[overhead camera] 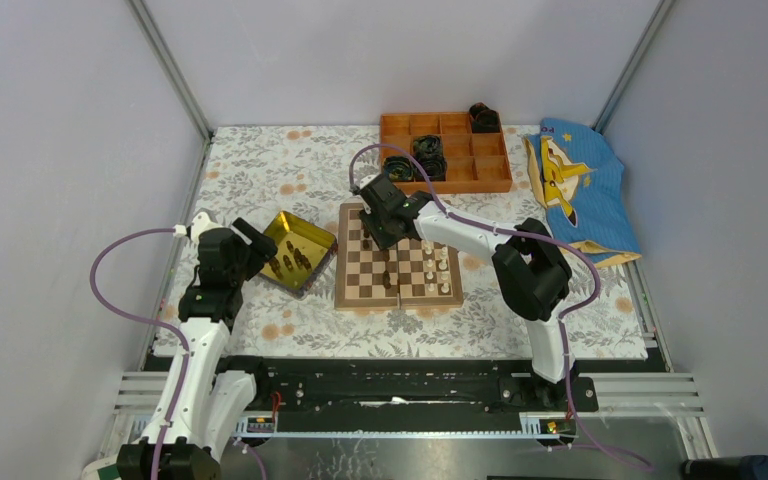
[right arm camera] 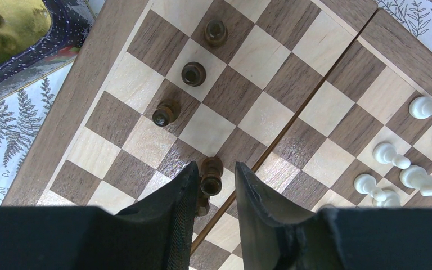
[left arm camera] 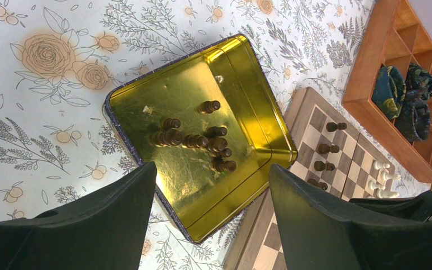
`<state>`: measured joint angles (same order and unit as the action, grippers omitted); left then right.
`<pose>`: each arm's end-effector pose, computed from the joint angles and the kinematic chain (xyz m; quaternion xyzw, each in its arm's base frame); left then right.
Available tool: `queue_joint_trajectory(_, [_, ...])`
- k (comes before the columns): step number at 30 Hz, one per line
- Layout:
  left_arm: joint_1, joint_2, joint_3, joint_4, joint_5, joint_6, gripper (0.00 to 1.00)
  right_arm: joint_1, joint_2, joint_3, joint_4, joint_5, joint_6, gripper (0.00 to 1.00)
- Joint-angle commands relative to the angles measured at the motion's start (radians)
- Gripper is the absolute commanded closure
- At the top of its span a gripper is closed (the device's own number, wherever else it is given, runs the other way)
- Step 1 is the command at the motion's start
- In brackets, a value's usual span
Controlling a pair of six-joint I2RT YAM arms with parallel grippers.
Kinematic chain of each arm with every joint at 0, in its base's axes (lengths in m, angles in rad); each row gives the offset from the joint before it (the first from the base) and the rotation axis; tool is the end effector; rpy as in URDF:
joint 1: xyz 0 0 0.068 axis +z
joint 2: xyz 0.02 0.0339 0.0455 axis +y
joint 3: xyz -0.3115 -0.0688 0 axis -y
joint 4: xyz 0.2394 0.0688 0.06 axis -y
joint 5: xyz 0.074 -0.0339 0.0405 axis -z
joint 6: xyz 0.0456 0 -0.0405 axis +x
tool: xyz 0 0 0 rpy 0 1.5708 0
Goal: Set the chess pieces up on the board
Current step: Pick up the chess piece from the chessboard.
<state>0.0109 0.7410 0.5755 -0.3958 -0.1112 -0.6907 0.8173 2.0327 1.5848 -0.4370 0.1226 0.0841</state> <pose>0.1371 0.0066 0.2800 -0.3256 0.8115 -0.1151 0.4714 0.3298 0.3434 0.2505 -0.3177 0.8849 0.0943 0.3272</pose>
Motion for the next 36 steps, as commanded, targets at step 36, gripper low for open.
queue_joint_trajectory(36, [-0.007, -0.009, -0.013, 0.052, 0.025, -0.007, 0.19, -0.008, -0.022, -0.025, -0.011, -0.005, 0.030, 0.74])
